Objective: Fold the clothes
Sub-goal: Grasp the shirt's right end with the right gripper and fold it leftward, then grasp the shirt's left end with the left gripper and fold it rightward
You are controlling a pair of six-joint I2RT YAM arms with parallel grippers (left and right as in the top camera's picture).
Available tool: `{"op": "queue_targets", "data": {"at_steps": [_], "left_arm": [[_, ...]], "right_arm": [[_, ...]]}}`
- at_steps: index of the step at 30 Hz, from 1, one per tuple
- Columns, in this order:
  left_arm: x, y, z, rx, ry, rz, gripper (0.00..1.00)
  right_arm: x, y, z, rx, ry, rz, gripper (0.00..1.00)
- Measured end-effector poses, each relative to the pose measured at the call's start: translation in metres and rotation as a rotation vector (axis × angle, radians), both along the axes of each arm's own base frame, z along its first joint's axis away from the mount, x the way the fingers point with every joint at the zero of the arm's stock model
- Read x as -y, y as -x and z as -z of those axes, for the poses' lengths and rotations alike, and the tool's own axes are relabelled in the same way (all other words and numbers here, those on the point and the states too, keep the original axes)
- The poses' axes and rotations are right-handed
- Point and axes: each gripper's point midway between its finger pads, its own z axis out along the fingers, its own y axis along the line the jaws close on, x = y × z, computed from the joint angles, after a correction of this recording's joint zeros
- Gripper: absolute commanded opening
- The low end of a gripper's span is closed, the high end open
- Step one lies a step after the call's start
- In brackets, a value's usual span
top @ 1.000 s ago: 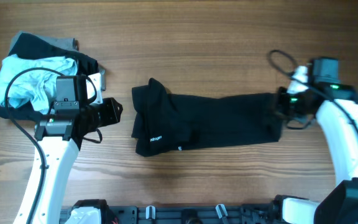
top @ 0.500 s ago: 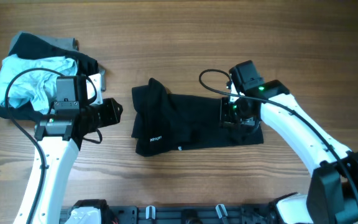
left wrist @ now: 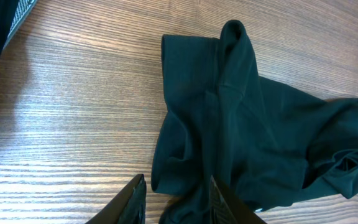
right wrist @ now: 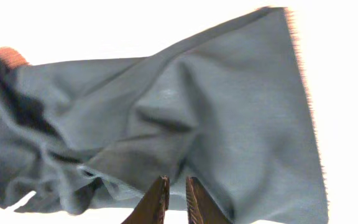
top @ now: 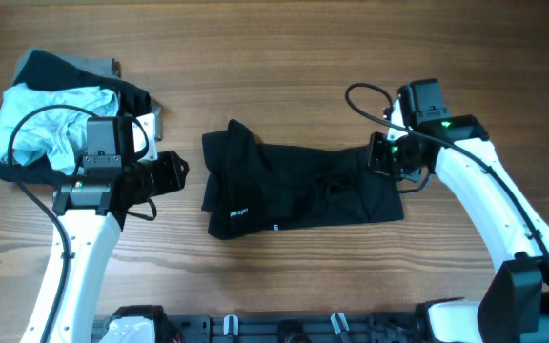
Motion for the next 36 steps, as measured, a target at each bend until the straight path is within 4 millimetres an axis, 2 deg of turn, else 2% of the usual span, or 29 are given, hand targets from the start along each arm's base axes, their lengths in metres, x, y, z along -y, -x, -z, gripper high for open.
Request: {"op": "queue_targets", "data": {"at_steps": [4, 7, 8, 9, 10, 12, 14, 15, 17, 19, 20, 23, 25, 27, 29, 31, 33, 34, 35, 36], "left_arm": [[0.0, 0.0, 0.0, -0.002, 0.0, 0.0, 0.33], [0.0, 0.001, 0.0, -0.003, 0.0, 0.0, 0.33], [0.0, 0.001, 0.0, -0.004, 0.0, 0.0, 0.32], [0.0, 0.001, 0.0, -0.003, 0.0, 0.0, 0.32], [0.0, 0.001, 0.001, -0.005, 0.0, 0.0, 0.32], [0.0, 0.001, 0.0, -0.005, 0.0, 0.0, 0.32], [0.0, 0.001, 0.0, -0.005, 0.0, 0.0, 0.32], [0.0, 0.001, 0.001, -0.006, 0.0, 0.0, 0.32], [0.0, 0.001, 0.001, -0.006, 0.0, 0.0, 0.32], [0.0, 0.001, 0.001, -0.006, 0.0, 0.0, 0.33], [0.0, 0.001, 0.001, -0.006, 0.0, 0.0, 0.33], [0.0, 0.001, 0.001, -0.006, 0.0, 0.0, 0.33], [0.0, 0.001, 0.001, -0.006, 0.0, 0.0, 0.32], [0.0, 0.002, 0.001, -0.007, 0.0, 0.0, 0.33], [0.0, 0.002, 0.001, -0.01, 0.0, 0.0, 0.36], [0.0, 0.003, 0.001, -0.013, 0.0, 0.0, 0.41], [0.0, 0.003, 0.001, -0.013, 0.0, 0.001, 0.47], [0.0, 0.003, 0.001, -0.014, 0.0, 0.0, 0.55], [0.0, 0.004, 0.002, -0.017, -0.002, 0.003, 0.6], [0.0, 0.004, 0.002, -0.018, -0.005, 0.007, 0.63]], "right_arm": [[0.007, -0.001, 0.01, -0.024, 0.022, 0.029, 0.04], [-0.002, 0.004, 0.04, -0.091, 0.008, 0.047, 0.04], [-0.021, 0.011, 0.06, -0.15, -0.054, 0.031, 0.04], [-0.048, 0.006, 0.068, -0.142, -0.144, -0.006, 0.04], [-0.061, 0.003, 0.069, -0.126, -0.187, -0.031, 0.04], [-0.094, -0.005, 0.063, -0.063, -0.295, -0.113, 0.04], [-0.125, -0.016, 0.041, 0.036, -0.39, -0.216, 0.04], [-0.131, -0.017, 0.032, 0.057, -0.405, -0.244, 0.05], [-0.122, -0.011, 0.015, 0.058, -0.38, -0.244, 0.09], [-0.093, -0.003, 0.007, 0.031, -0.285, -0.188, 0.12], [-0.075, 0.004, 0.009, -0.001, -0.221, -0.152, 0.15], [-0.037, 0.016, 0.027, -0.073, -0.063, -0.08, 0.17], [-0.028, 0.024, 0.041, -0.105, -0.017, -0.063, 0.11], [-0.023, 0.039, 0.064, -0.178, 0.005, -0.051, 0.1], [-0.027, 0.058, 0.082, -0.263, -0.023, -0.077, 0.09], [-0.047, 0.074, 0.083, -0.292, -0.111, -0.187, 0.09], [-0.077, 0.085, 0.07, -0.255, -0.226, -0.359, 0.09], [-0.093, 0.092, 0.059, -0.221, -0.29, -0.451, 0.09], [-0.104, 0.094, 0.046, -0.174, -0.336, -0.518, 0.1], [-0.107, 0.092, 0.038, -0.144, -0.348, -0.53, 0.11]]}}
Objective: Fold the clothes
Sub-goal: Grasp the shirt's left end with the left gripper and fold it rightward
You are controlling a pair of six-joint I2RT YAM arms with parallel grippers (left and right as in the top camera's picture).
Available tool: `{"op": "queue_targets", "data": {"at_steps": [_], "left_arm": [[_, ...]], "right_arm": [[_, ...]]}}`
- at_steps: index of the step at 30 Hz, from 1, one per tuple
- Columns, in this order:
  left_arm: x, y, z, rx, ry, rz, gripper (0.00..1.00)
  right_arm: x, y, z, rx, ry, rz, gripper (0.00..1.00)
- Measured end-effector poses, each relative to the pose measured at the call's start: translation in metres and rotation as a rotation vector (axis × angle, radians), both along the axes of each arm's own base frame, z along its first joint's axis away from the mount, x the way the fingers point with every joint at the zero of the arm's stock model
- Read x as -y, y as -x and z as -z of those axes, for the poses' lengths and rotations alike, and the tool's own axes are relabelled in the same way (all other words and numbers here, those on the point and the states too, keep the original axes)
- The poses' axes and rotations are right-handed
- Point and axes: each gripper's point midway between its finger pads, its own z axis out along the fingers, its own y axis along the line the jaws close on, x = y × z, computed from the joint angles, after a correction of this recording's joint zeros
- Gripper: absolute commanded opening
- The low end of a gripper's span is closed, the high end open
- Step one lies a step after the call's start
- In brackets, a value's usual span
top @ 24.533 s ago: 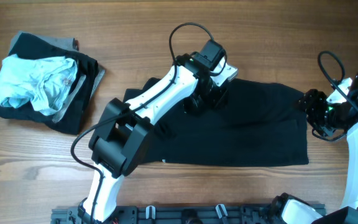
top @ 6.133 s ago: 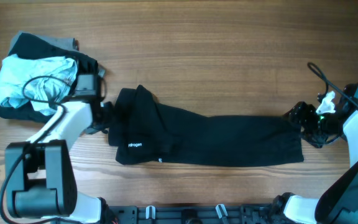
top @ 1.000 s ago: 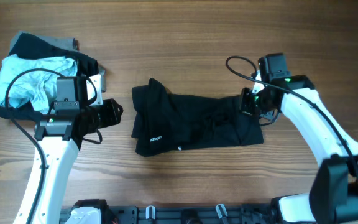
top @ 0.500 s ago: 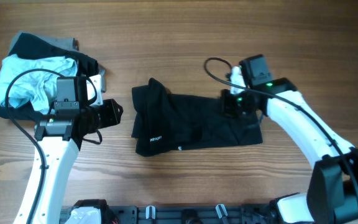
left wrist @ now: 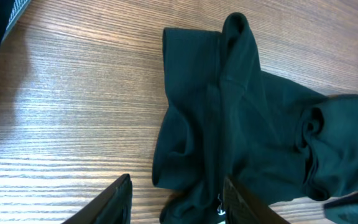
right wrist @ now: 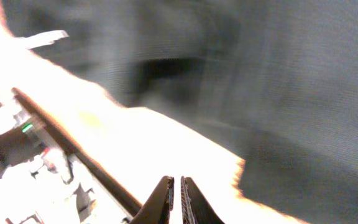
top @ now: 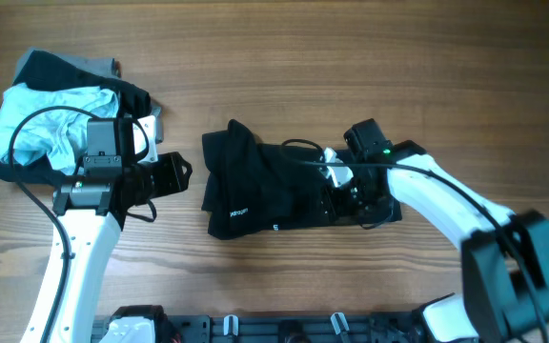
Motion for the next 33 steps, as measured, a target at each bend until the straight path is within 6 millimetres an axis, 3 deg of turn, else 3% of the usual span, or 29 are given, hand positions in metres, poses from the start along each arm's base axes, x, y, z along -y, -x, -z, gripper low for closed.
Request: {"op": "queue_targets", "data": {"at_steps": [3, 5, 8, 13, 15, 20, 22, 23, 24, 26, 27, 33], "left_arm": [[0.0, 0.004, 0.002, -0.019, 0.0, -0.001, 0.66], [0.0, 0.006, 0.004, -0.03, 0.001, -0.001, 0.67], [0.002, 0.007, 0.008, -0.053, 0.013, 0.005, 0.74], [0.014, 0.005, 0.026, -0.12, 0.058, 0.041, 0.81], [0.029, 0.004, 0.042, -0.163, 0.066, 0.104, 0.87], [0.07, 0.01, 0.089, -0.282, 0.063, 0.253, 0.87], [0.075, 0.016, 0.106, -0.336, 0.042, 0.278, 0.86], [0.076, 0.018, 0.113, -0.357, 0.03, 0.283, 0.82], [0.076, 0.02, 0.119, -0.373, 0.02, 0.287, 0.69], [0.076, 0.014, 0.122, -0.359, 0.01, 0.292, 0.19], [0.076, 0.013, 0.125, -0.361, 0.005, 0.293, 0.04], [0.072, 0.027, 0.127, -0.44, -0.017, 0.294, 0.04]], "right_arm": [[0.009, -0.027, -0.029, 0.125, -0.007, 0.08, 0.17], [0.04, -0.053, -0.043, 0.18, 0.076, 0.259, 0.16], [0.071, -0.064, -0.038, 0.158, 0.175, 0.407, 0.16], [0.088, -0.056, -0.013, 0.039, 0.304, 0.503, 0.16], [0.092, -0.058, 0.0, 0.002, 0.339, 0.541, 0.16], [0.093, -0.067, 0.005, 0.012, 0.347, 0.58, 0.16], [0.093, -0.067, 0.005, 0.011, 0.347, 0.583, 0.15], [0.093, -0.067, 0.005, 0.011, 0.347, 0.583, 0.16], [0.093, -0.067, 0.005, 0.011, 0.347, 0.583, 0.16], [0.093, -0.067, 0.005, 0.011, 0.347, 0.583, 0.16], [0.093, -0.067, 0.005, 0.011, 0.347, 0.583, 0.16], [0.093, -0.067, 0.005, 0.01, 0.347, 0.583, 0.16]]}}
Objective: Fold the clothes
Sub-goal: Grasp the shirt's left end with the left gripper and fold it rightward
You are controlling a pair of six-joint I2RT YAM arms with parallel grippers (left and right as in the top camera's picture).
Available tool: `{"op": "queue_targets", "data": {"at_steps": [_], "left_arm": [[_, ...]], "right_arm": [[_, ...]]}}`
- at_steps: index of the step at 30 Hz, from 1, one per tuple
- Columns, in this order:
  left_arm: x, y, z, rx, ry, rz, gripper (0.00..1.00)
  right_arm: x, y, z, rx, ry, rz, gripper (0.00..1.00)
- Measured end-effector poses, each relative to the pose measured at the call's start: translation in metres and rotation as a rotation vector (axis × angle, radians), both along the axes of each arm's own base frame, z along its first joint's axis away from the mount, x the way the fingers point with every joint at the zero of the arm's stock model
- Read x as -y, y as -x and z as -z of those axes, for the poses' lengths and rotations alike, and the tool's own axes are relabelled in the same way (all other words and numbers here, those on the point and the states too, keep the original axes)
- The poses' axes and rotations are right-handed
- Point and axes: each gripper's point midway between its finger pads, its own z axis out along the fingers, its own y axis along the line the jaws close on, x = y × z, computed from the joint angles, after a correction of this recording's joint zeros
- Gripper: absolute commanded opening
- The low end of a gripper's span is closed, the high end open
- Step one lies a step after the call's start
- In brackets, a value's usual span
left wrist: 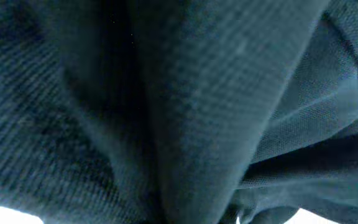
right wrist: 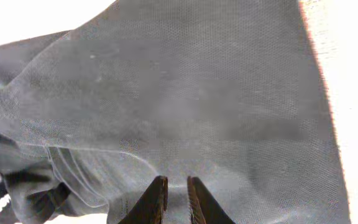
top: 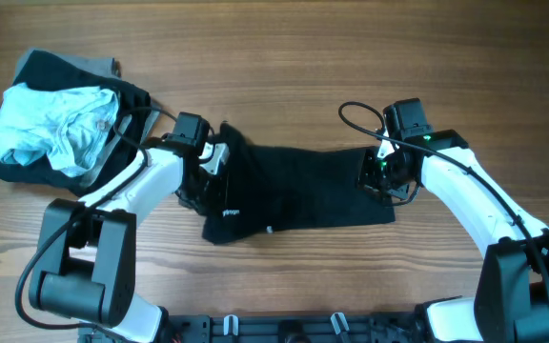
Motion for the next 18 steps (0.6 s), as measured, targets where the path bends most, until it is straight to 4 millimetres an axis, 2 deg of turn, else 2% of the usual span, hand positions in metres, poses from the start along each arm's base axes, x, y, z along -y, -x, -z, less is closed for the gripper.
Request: {"op": "queue_targets", "data": {"at_steps": [2, 3, 6, 8, 10, 12, 18], "left_arm": [[-0.015, 0.014, -0.008, -0.079, -0.093, 0.0, 0.04], [-0.025, 0.016, -0.021, -0.112, -0.159, 0.002, 0.04], [-0.034, -0.018, -0.069, -0.016, -0.237, -0.003, 0.04], [-0.029, -0.047, -0.103, 0.091, -0.228, -0.012, 0.04], [-0.021, -0.063, -0.124, 0.18, -0.218, -0.008, 0.04], [-0.007, -0.062, -0.13, 0.204, -0.215, 0.032, 0.04], [0.046, -0.038, -0.115, 0.177, -0.218, 0.191, 0.04]], "right_arm": [[0.0, 0.0, 0.0, 0.0, 0.0, 0.0, 0.16], [0.0, 0.0, 0.0, -0.001, 0.0, 0.0, 0.16], [0.0, 0.0, 0.0, -0.001, 0.001, 0.0, 0.16], [0.0, 0.0, 0.0, 0.0, 0.0, 0.0, 0.16], [0.0, 0.0, 0.0, -0.001, 0.0, 0.0, 0.15], [0.0, 0.001, 0.0, -0.003, 0.001, 0.0, 0.16], [0.0, 0.001, 0.0, -0.004, 0.001, 0.0, 0.16]]}}
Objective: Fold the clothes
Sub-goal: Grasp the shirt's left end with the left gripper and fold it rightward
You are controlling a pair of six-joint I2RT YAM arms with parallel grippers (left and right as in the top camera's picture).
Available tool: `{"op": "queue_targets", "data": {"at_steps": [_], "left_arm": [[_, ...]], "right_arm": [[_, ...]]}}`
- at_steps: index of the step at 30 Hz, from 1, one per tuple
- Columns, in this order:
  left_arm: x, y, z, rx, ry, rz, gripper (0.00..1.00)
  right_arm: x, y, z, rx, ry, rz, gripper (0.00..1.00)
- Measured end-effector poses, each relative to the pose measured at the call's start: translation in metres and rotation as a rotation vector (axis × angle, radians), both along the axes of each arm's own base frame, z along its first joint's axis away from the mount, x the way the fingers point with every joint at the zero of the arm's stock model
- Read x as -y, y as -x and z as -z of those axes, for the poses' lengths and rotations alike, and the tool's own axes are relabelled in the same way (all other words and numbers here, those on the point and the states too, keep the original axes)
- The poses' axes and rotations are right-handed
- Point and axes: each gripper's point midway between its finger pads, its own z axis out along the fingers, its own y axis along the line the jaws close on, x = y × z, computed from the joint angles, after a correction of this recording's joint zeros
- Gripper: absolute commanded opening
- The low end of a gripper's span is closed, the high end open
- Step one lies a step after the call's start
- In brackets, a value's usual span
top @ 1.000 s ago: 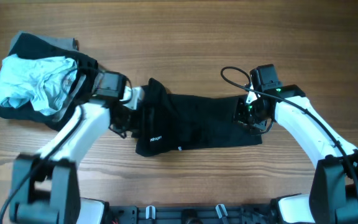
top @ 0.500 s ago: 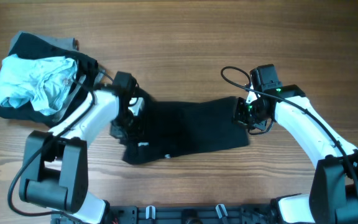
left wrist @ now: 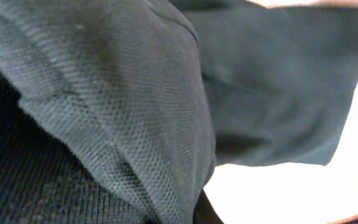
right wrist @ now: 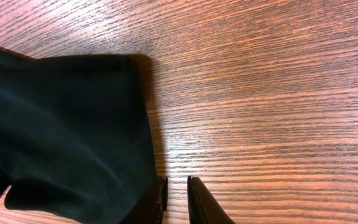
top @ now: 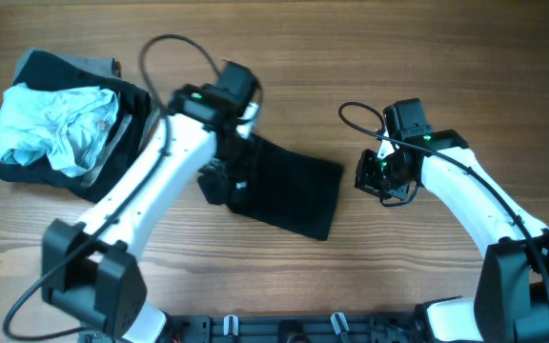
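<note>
A black garment [top: 294, 195] lies mid-table as a short, slanted, doubled-over shape. My left gripper [top: 225, 181] is at its left end, shut on a bunch of the black garment [left wrist: 104, 93], which fills the left wrist view. Only a sliver of one dark finger [left wrist: 205, 214] shows there. My right gripper [top: 370, 179] sits on bare wood just right of the garment. In the right wrist view the right gripper [right wrist: 177, 183] has its fingers nearly together with nothing between them, and the black garment's edge [right wrist: 61, 124] lies to its left.
At the back left is a pile of clothes: a light blue garment [top: 55, 119] on top of black and grey pieces. The left arm's cable [top: 174, 43] loops above the table. A black rail [top: 284, 329] runs along the front edge.
The left arm now reaches over from the back, with cloth bunched in its gripper. The garment went from a long strip to a short folded shape, its right edge away from the right gripper. The right arm stayed put.
The left gripper first stood open and apart, left of the crumpled garment, with the right gripper at its right end. Then the right gripper was over the garment's middle. Then the garment lay stretched with a gripper at each end. Now it is doubled over.
</note>
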Motion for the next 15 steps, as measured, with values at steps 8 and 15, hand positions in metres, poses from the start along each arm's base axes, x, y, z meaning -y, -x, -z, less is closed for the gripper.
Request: {"op": "queue_targets", "data": {"at_steps": [8, 15], "left_arm": [[0.078, 0.035, 0.047, -0.056, -0.041, 0.151, 0.44], [0.103, 0.06, 0.072, -0.103, -0.078, 0.159, 0.56]], "right_arm": [[0.0, 0.001, 0.0, -0.003, 0.001, 0.001, 0.19], [0.001, 0.004, 0.001, -0.019, 0.002, 0.01, 0.38]]}}
